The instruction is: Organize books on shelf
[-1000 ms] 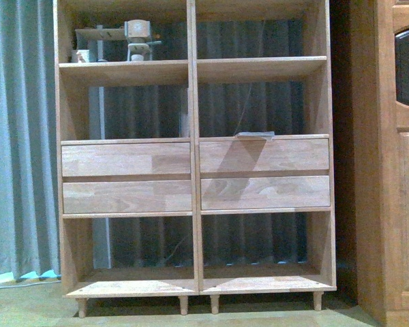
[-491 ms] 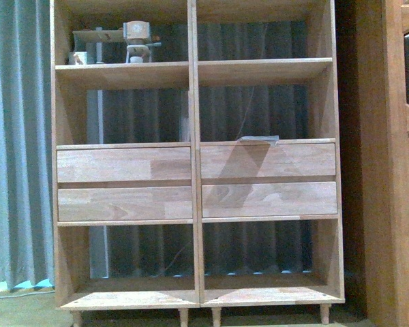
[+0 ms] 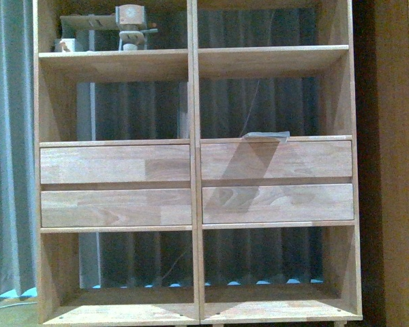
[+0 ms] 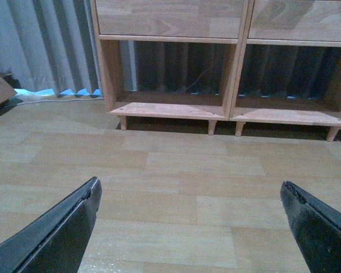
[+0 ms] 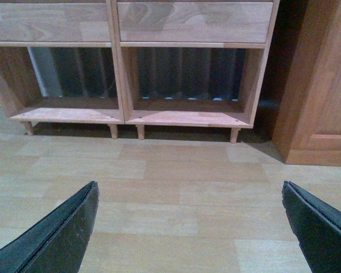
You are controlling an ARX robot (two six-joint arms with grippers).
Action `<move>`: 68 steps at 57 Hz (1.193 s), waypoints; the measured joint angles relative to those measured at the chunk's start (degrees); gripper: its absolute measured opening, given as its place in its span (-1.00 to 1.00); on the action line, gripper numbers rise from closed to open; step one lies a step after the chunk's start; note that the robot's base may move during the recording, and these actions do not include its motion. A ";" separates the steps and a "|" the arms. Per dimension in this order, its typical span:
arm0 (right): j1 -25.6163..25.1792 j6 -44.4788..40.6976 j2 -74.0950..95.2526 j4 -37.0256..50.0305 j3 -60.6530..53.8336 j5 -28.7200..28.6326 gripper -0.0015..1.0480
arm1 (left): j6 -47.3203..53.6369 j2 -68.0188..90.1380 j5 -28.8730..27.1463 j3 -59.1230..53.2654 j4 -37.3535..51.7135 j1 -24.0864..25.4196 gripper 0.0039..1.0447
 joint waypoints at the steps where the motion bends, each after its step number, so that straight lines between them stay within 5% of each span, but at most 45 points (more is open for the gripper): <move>1: 0.00 0.00 0.00 0.00 0.00 0.02 0.86 | 0.00 0.00 0.00 0.00 0.00 0.00 0.86; 68: 0.00 0.00 0.02 0.00 0.00 0.04 0.86 | 0.02 0.00 0.02 0.00 0.00 0.00 0.86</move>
